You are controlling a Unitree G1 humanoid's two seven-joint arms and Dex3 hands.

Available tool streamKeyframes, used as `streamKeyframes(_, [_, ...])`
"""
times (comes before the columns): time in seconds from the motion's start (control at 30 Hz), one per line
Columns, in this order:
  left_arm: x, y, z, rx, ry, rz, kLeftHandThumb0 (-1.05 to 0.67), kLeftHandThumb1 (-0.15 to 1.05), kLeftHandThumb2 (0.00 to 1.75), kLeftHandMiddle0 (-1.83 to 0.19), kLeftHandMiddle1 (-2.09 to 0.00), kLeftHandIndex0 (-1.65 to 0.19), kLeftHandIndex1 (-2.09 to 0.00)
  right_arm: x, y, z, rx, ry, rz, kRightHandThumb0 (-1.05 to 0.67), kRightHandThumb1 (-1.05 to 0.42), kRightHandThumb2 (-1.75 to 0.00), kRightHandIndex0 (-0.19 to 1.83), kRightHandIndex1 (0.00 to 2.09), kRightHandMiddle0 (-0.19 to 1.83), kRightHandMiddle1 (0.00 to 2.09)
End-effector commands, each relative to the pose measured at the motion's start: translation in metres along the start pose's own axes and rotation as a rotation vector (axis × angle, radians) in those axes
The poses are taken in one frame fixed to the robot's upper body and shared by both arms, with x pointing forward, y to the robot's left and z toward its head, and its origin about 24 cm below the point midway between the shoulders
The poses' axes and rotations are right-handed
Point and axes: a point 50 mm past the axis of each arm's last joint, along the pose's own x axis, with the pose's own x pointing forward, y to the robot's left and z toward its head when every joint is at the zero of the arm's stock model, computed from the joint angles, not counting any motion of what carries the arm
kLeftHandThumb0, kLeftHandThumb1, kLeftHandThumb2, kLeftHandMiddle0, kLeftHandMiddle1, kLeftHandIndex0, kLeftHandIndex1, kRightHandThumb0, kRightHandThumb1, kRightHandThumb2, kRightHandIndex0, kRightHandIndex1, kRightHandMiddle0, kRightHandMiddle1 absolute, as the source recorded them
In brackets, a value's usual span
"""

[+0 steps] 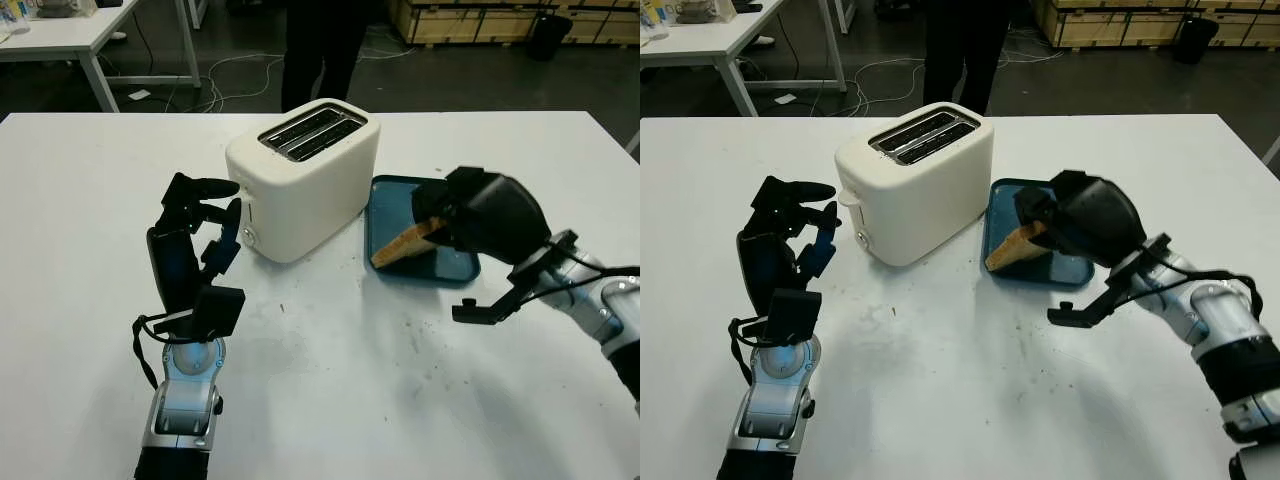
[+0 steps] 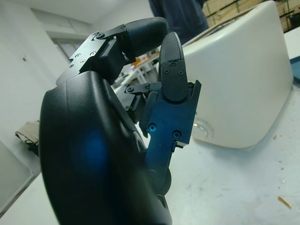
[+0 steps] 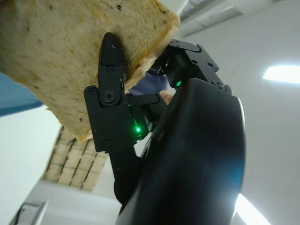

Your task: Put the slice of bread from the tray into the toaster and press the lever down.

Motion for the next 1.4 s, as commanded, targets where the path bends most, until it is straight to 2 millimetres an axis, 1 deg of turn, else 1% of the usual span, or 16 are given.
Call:
streamKeyframes(0.0, [-0.001,0.000,0.001,0.001,-0.005,0.006,-0.34,0.92,0.35,-0.60,-1.50,-0.48,-1.26,0.017,-0.035,-0.017,0.008,0.004,-0.085,-0.39,-0.92,-0.41,0.79,1.75,0.44,1.75])
streamKeyframes(0.07, [-0.001,0.000,0.001,0.003,-0.003,0.006,-0.34,0.92,0.35,-0.61,-1.50,-0.48,-1.26,0.031,-0.056,-0.026,0.003,-0.002,-0.129,-0.35,-0.92,-0.32,0.81,1.75,0.52,1.73])
streamKeyframes(0.13, [-0.001,0.000,0.001,0.002,-0.003,0.005,-0.34,0.92,0.35,-0.61,-1.50,-0.48,-1.26,0.048,-0.078,-0.034,-0.010,-0.016,-0.163,-0.33,-0.92,-0.26,0.84,1.75,0.62,1.63])
streamKeyframes(0.17, [-0.001,0.000,0.001,0.003,-0.004,0.004,-0.33,0.92,0.35,-0.60,-1.49,-0.48,-1.26,0.056,-0.089,-0.036,-0.040,-0.027,-0.191,-0.35,-0.92,-0.26,0.88,1.70,0.70,1.51])
streamKeyframes(0.2, [-0.001,0.000,0.001,0.006,-0.004,0.004,-0.33,0.92,0.35,-0.60,-1.49,-0.48,-1.25,0.063,-0.098,-0.037,-0.064,-0.036,-0.209,-0.35,-0.92,-0.20,0.94,1.63,0.82,1.38])
streamKeyframes(0.23, [-0.001,0.000,0.001,0.007,-0.004,0.004,-0.33,0.92,0.35,-0.61,-1.49,-0.48,-1.25,0.068,-0.105,-0.038,-0.084,-0.041,-0.219,-0.36,-0.92,-0.18,0.96,1.61,0.86,1.32])
streamKeyframes(0.33, [-0.001,-0.001,0.001,0.008,-0.005,0.004,-0.33,0.92,0.35,-0.60,-1.49,-0.48,-1.25,0.089,-0.131,-0.038,-0.091,-0.039,-0.252,-0.43,-0.92,-0.23,1.02,1.61,1.00,1.14])
streamKeyframes(0.37, [-0.001,-0.001,0.002,0.007,-0.004,0.003,-0.33,0.92,0.34,-0.61,-1.49,-0.48,-1.24,0.097,-0.140,-0.036,-0.096,-0.045,-0.267,-0.46,-0.92,-0.26,1.04,1.66,1.01,1.19])
streamKeyframes(0.4, [-0.001,-0.002,0.002,0.007,-0.002,0.004,-0.33,0.92,0.34,-0.60,-1.49,-0.48,-1.24,0.104,-0.149,-0.034,-0.121,-0.052,-0.282,-0.53,-0.92,-0.34,1.08,1.71,0.94,1.44])
streamKeyframes(0.47, [0.000,-0.002,0.002,0.004,-0.001,0.003,-0.34,0.92,0.34,-0.61,-1.49,-0.47,-1.23,0.115,-0.160,-0.029,-0.163,-0.064,-0.303,-0.58,-0.92,-0.41,1.16,1.74,0.88,1.68])
streamKeyframes(0.6, [0.000,-0.004,0.002,0.003,-0.004,0.003,-0.35,0.92,0.35,-0.61,-1.49,-0.48,-1.23,0.132,-0.174,-0.017,-0.207,-0.083,-0.334,-0.58,-0.92,-0.43,1.23,1.74,0.94,1.74])
streamKeyframes(0.77, [0.001,-0.005,0.003,0.000,0.001,0.003,-0.36,0.92,0.35,-0.63,-1.49,-0.49,-1.22,0.149,-0.181,-0.003,-0.193,-0.092,-0.349,-0.52,-0.92,-0.45,1.21,1.75,0.90,1.75])
streamKeyframes(0.9, [0.000,-0.006,0.004,-0.012,0.008,0.005,-0.36,0.92,0.35,-0.63,-1.49,-0.49,-1.22,0.159,-0.179,0.008,-0.203,-0.100,-0.358,-0.51,-0.92,-0.42,1.21,1.75,0.89,1.75])
streamKeyframes(1.0, [0.000,-0.006,0.004,-0.011,0.004,0.006,-0.35,0.92,0.36,-0.63,-1.50,-0.49,-1.21,0.165,-0.171,0.017,-0.188,-0.117,-0.342,-0.49,-0.92,-0.36,1.21,1.75,0.89,1.75])
streamKeyframes(1.17, [-0.001,-0.005,0.004,0.001,0.001,0.011,-0.33,0.92,0.36,-0.63,-1.49,-0.49,-1.20,0.171,-0.153,0.025,-0.203,-0.128,-0.269,-0.51,-0.92,-0.43,1.20,1.75,0.90,1.75])
streamKeyframes(1.37, [-0.001,-0.006,0.003,0.003,0.002,0.014,-0.34,0.92,0.35,-0.62,-1.48,-0.49,-1.19,0.172,-0.129,0.032,-0.169,-0.147,-0.233,-0.51,-0.92,-0.39,1.17,1.75,0.89,1.75])
